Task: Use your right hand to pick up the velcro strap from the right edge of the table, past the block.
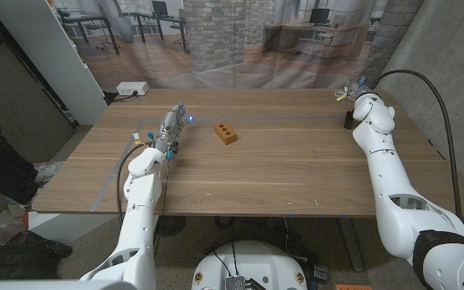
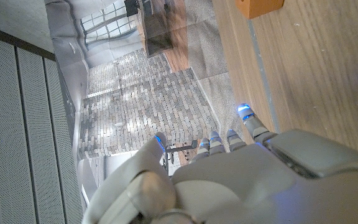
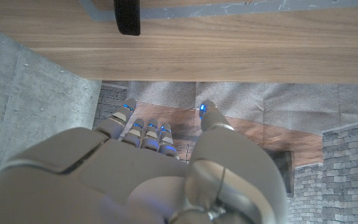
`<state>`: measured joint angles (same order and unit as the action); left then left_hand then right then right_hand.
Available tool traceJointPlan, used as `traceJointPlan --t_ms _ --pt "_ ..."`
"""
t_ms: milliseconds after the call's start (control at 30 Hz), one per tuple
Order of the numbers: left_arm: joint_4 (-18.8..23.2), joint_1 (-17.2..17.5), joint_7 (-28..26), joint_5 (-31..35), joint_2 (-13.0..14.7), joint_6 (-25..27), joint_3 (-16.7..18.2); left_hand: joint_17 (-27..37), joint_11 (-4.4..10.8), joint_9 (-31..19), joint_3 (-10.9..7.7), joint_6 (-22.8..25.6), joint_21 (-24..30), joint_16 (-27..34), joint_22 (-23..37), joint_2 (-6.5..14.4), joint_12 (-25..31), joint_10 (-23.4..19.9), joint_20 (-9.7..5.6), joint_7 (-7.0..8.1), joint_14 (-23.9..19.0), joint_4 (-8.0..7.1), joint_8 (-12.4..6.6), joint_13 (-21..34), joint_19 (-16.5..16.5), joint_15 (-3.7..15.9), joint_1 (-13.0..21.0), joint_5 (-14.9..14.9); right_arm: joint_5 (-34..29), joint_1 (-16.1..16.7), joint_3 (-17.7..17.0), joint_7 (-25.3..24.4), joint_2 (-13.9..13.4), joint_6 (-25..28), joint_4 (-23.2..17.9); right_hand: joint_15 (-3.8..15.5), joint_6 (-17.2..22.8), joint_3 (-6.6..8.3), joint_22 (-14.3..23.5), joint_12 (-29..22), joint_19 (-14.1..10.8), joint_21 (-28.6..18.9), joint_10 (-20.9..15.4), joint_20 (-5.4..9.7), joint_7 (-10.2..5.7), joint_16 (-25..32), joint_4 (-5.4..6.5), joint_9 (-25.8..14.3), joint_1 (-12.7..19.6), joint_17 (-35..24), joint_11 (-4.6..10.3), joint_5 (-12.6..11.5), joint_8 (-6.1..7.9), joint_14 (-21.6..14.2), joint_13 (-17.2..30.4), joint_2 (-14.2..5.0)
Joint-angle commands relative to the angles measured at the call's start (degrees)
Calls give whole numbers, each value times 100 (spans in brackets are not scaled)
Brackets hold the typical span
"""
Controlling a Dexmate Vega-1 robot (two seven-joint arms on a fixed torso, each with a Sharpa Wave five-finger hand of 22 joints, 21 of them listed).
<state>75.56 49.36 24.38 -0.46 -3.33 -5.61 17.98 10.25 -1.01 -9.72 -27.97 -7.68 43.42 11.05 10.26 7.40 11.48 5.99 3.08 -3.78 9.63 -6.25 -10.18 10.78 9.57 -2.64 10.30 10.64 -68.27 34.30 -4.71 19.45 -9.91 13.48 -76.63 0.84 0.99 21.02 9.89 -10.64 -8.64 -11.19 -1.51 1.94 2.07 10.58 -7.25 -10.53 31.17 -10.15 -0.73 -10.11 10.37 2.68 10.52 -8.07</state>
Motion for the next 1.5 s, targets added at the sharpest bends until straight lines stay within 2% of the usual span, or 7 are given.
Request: traceJointPlan --t_ms 33,1167,1500 --pt "-58 -46 10 15 8 -29 -8 18 -10 -21 -20 -19 -13 9 13 -17 29 34 35 -9 121 35 -18 21 249 -17 -37 37 -138 -46 20 78 -36 229 98 -37 -18 -61 4 -14 -24 -7 -21 41 26 22 17 -31 -38 -16 -22 13 30 18 22 58" --pt "-159 -143 -8 80 8 -33 -49 16 -11 -21 -20 -35 -51 7 15 -23 26 48 34 -19 125 43 -15 21 239 -17 -43 37 -432 -368 233 106 -107 893 763 -112 -14 -370 9 -52 -149 -46 -56 -121 104 45 150 -34 -387 -28 -102 -13 58 -23 23 285" --pt "-237 -193 3 91 16 -52 -44 15 -12 -21 -20 -42 -62 6 15 -30 22 58 31 -19 127 50 -13 21 237 -16 -41 36 -583 -498 362 227 -126 1152 975 -138 100 -523 9 -79 -193 -50 -128 -158 114 64 196 -35 -557 -31 -142 -37 101 -96 24 435"
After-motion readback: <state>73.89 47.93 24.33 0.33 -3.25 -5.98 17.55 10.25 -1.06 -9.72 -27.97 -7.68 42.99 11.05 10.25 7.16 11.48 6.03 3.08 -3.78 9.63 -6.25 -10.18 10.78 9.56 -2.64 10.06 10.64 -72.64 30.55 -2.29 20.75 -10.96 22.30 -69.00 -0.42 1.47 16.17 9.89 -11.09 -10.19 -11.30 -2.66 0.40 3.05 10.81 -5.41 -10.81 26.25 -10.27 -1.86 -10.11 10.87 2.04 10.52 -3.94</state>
